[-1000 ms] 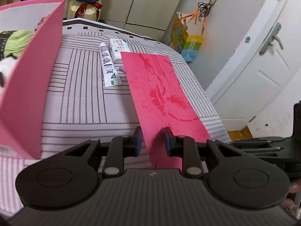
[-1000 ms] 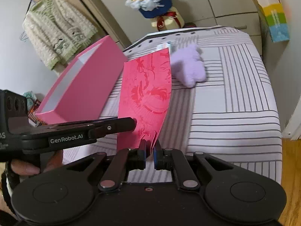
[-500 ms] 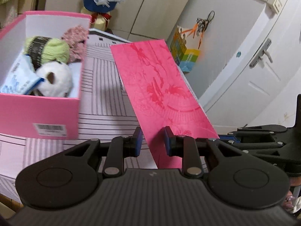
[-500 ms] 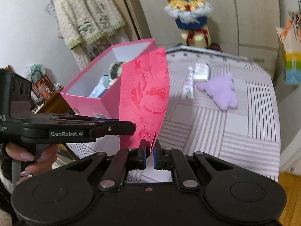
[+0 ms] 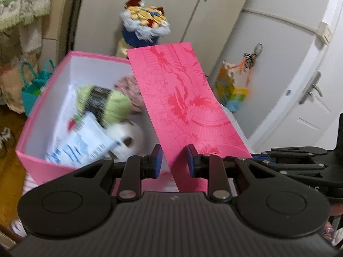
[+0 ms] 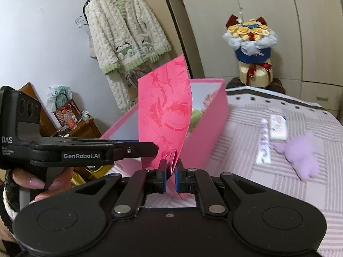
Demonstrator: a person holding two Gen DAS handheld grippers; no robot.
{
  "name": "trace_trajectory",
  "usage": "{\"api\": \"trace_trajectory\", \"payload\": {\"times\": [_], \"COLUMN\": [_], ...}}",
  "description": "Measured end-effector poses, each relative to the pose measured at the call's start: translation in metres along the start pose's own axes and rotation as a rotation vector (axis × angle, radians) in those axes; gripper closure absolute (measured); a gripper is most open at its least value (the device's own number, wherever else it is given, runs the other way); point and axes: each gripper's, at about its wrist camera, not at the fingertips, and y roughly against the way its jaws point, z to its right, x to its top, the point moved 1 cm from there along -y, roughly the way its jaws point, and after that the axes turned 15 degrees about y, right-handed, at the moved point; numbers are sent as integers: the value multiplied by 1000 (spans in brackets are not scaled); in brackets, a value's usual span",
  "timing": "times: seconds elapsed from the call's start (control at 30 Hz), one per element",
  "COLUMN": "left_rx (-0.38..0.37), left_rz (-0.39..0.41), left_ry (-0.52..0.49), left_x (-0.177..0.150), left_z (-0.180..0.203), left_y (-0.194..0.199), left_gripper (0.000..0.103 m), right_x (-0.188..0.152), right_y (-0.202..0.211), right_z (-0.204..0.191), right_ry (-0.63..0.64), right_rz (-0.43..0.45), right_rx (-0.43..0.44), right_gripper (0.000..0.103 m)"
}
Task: Organize soft objects
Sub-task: 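Carry the red envelope with both tools over the pink box and release it inside, then withdraw both open tools from the pink box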
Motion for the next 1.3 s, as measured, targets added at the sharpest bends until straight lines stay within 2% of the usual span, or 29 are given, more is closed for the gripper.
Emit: {"api": "trace_trajectory", "payload": {"times": [0.23, 0.37, 0.47, 0.63, 0.8, 0.87, 1.0, 1.07, 1.1, 1.13, 1.3], "left_rx": [57, 26, 87, 76, 126, 153, 211, 214, 213, 215, 209], "left_rz": [6, -64, -33, -51, -39, -28, -6, -2, 2, 8, 28], "left_ry": [43, 95, 85, 122, 113, 104, 91, 80, 74, 65, 14], "left_x": [34, 47, 51, 55, 55, 53, 53, 53, 52, 51, 47], "left_z": [-37, -57, -65, -81, -87, -88, -89, -88, -86, -83, -68], "left_y": [-14, -32, -40, -45, -51, -49, -45, -39, -35, -31, -11], "left_gripper": [80, 82, 82, 82, 82, 82, 74, 63, 60, 59, 53], "right_x": [18, 27, 31, 28, 29, 31, 34, 35, 36, 37, 40], "right_y": [-48, -84, -108, -131, -150, -154, -150, -140, -135, -130, -105], "right_z": [5, 2, 2, 5, 0, -7, -23, -29, -31, -33, -38], "right_ry": [-63, -95, -121, -154, -127, -88, 35, 83, 100, 114, 169], "right_rz": [2, -22, -39, -82, -131, -141, -147, -140, -140, -135, -127], "right_rx": [56, 111, 124, 169, 185, 166, 54, 19, 3, -14, -77], "right_gripper": [93, 93, 94, 94, 93, 87, 65, 55, 43, 40, 40]}}
